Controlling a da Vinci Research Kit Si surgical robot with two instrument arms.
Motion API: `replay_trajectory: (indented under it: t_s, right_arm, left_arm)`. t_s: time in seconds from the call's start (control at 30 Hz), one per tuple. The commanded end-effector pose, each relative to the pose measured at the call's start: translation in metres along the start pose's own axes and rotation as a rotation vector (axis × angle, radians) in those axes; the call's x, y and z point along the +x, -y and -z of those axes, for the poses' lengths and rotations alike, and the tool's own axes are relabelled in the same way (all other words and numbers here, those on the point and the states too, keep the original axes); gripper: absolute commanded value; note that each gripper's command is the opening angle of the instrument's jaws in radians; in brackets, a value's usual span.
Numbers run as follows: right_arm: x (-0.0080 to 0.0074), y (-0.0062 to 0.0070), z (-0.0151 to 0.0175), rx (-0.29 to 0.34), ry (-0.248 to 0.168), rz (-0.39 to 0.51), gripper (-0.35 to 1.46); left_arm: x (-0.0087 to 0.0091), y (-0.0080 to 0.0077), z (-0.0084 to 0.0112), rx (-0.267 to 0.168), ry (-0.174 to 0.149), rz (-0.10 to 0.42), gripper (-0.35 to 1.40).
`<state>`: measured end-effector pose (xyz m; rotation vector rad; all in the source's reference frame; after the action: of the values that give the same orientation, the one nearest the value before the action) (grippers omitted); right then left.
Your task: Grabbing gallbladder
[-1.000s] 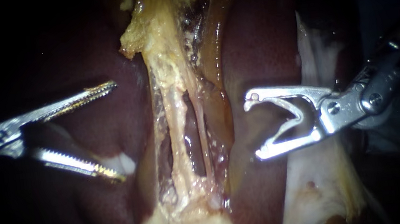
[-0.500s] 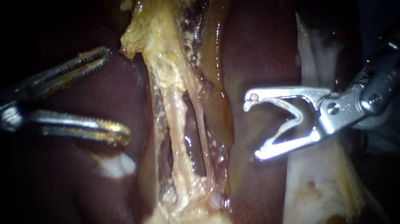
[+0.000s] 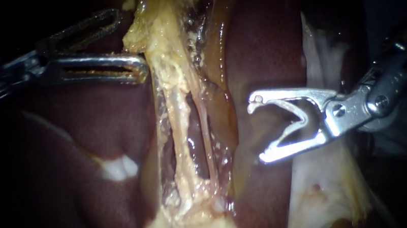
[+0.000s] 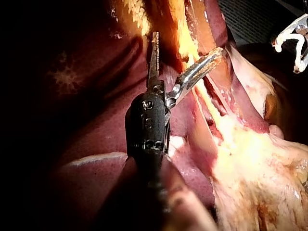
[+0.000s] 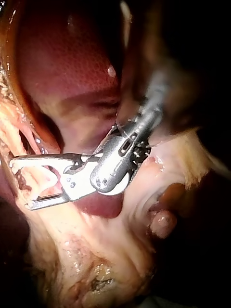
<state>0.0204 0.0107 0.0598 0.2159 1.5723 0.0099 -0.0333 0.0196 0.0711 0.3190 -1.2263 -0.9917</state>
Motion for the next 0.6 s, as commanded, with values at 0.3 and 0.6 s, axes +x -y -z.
replay_trajectory:
  t_s: [0.3, 0.6]
  right_arm:
    - [0.0, 0.0, 0.0, 0.0, 0.0, 0.0, 0.6]
    - [0.0, 0.0, 0.0, 0.0, 0.0, 0.0, 0.6]
  left_arm:
    - [0.0001, 0.0003, -0.0009, -0.01, -0.001, 0.078, 0.76]
    - [0.0002, -0.0007, -0.0013, -0.013, -0.012, 0.136, 0.32]
